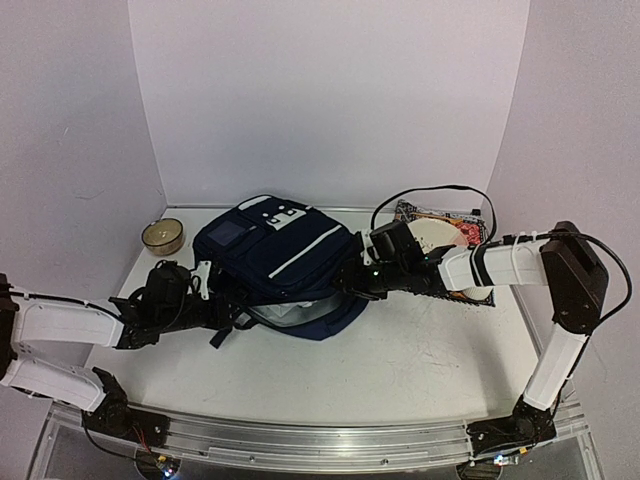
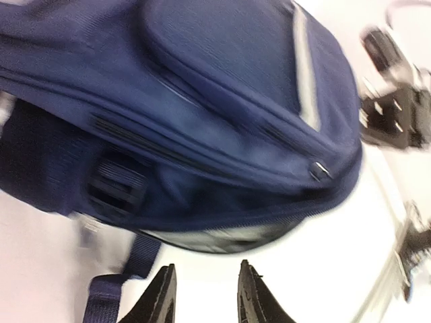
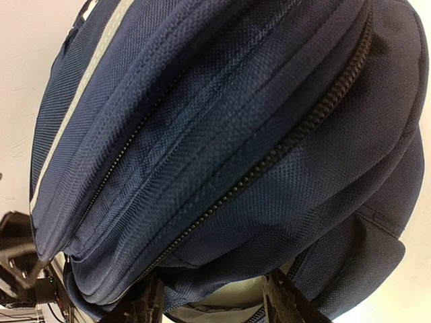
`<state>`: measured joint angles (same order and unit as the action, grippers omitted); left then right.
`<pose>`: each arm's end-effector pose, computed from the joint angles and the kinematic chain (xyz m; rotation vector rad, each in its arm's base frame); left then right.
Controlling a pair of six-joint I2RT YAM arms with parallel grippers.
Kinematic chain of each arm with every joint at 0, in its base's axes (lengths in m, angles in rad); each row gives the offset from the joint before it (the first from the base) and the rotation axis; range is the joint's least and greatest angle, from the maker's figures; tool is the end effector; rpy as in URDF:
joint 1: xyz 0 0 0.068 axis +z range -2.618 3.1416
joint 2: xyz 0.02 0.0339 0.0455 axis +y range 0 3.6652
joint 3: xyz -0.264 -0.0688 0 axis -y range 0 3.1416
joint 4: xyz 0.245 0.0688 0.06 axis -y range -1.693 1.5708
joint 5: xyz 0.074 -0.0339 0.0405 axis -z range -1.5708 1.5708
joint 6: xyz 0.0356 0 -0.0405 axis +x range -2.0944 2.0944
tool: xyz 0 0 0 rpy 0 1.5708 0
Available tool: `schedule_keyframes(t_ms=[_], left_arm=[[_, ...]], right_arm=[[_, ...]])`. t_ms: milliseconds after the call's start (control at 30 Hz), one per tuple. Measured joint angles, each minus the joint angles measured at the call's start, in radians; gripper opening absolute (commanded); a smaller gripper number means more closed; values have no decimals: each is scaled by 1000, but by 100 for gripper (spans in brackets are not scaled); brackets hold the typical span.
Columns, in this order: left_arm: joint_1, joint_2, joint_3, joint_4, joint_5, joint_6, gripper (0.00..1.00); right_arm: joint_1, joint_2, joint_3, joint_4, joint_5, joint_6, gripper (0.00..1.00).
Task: Pack the student bag
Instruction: Zip the largest pocket of the bag in the student bag.
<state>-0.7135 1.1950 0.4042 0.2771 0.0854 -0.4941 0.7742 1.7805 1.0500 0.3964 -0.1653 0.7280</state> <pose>0.1745 -0.1551 0.1733 0.2939 2.1697 -0.8027 0.2823 0.2842 0.2172 -0.1704 2.0738 1.1343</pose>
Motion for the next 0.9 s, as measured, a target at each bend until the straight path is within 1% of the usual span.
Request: schedule_keyframes(t_ms=[100,200,300,400,567,667,900], left_arm=[[11,29,0,3,-71,22,29],[14,99,0,1,-130,48,27],[24,178,1,-4,-173,75,27],[42,225,6,-11,-202,99,27],[60,248,48,-12,-209,134,27],[65,268,74,6,-188,157,27],[75,373,96,36,-149,182,24]], right_arm=[[0,0,0,0,-2,0,50],[0,0,0,0,-3,0,50],[0,0,0,1,-3,0,50],[0,0,0,1,-4,0,50],[0,0,0,1,-4,-2,51],[-1,0,0,1,-4,-3,51],[-1,0,0,2,-4,-3,51]])
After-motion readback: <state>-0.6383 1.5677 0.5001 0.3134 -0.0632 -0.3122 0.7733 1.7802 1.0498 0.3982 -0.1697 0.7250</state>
